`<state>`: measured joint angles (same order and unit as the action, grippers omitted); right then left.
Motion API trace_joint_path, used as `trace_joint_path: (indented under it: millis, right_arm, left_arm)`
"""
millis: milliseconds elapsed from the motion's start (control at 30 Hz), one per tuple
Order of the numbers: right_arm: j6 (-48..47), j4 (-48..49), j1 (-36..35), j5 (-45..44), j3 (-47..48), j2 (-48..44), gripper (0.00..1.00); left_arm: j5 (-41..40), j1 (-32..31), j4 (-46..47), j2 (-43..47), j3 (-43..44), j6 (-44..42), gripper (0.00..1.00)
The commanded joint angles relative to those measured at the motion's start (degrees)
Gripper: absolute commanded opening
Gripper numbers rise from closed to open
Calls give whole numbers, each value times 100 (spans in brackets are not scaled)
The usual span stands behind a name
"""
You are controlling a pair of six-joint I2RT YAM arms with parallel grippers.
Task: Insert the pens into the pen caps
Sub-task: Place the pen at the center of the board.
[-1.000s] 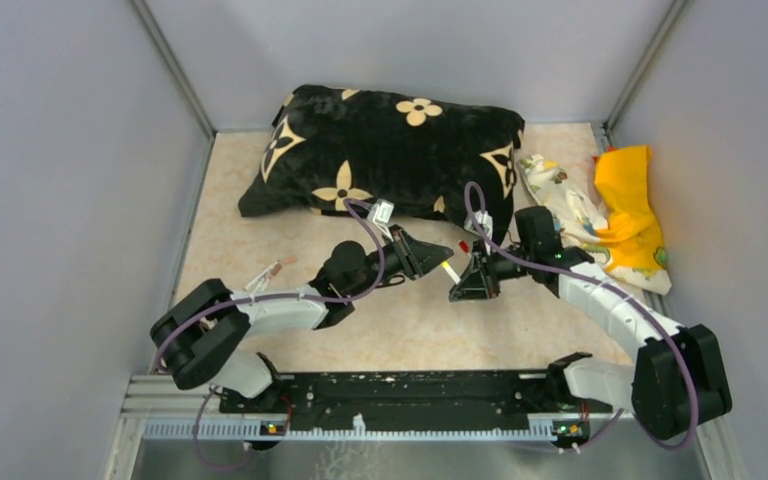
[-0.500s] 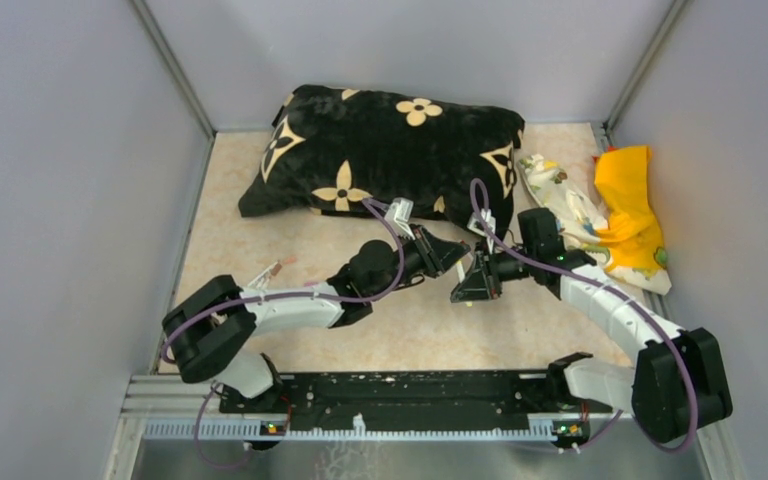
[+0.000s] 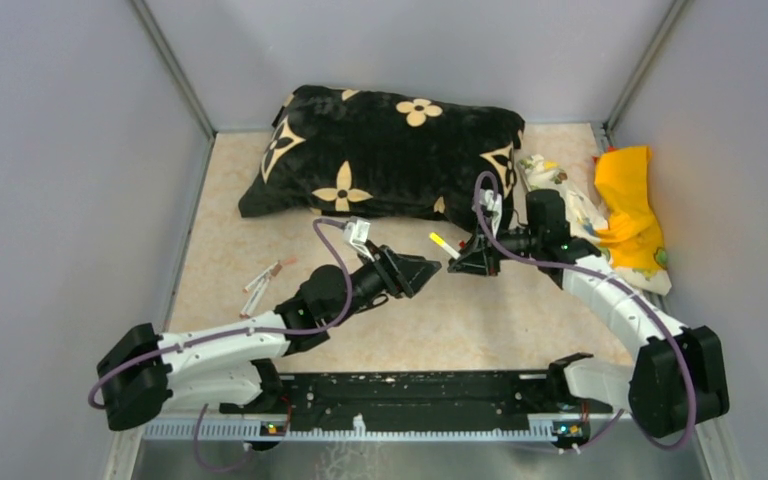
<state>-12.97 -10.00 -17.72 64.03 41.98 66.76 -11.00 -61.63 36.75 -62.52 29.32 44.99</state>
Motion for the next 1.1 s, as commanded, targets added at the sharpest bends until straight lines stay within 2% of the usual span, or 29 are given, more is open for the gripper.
trace_joint_path:
  millis: [0,100,233,533,667,867,1067]
  right_arm:
    - [-560,65,49,-448,298,170,0]
    - [-650,18,49,-1063,319,256,0]
    - [-524,217,47,-2313,270,570,0]
    - [-385,196,57,-4094,471,1619,0]
    - [-337,218,57,-4860,504,1830,5]
    - [-390,-119,58,-5356,768,2301,11]
    - [-373,-338,57,-5248,908,2265,25]
  left_arm:
    - [-471,33,-596,427,62,-683,70]
    - [-599,54,-839,685,-61,-1017,72]
    - [-801,57,-994,959,-561,-1208,73]
    - [-1309,93,-844,1325,-1746,-1004,73]
    - [-1397,104,-828,1326,-1889,-1014,73]
    - [-1426,124,-854,1304,-1921,-1079,73]
    - [-1455,135,-1117,1408,-1822,-1213,73]
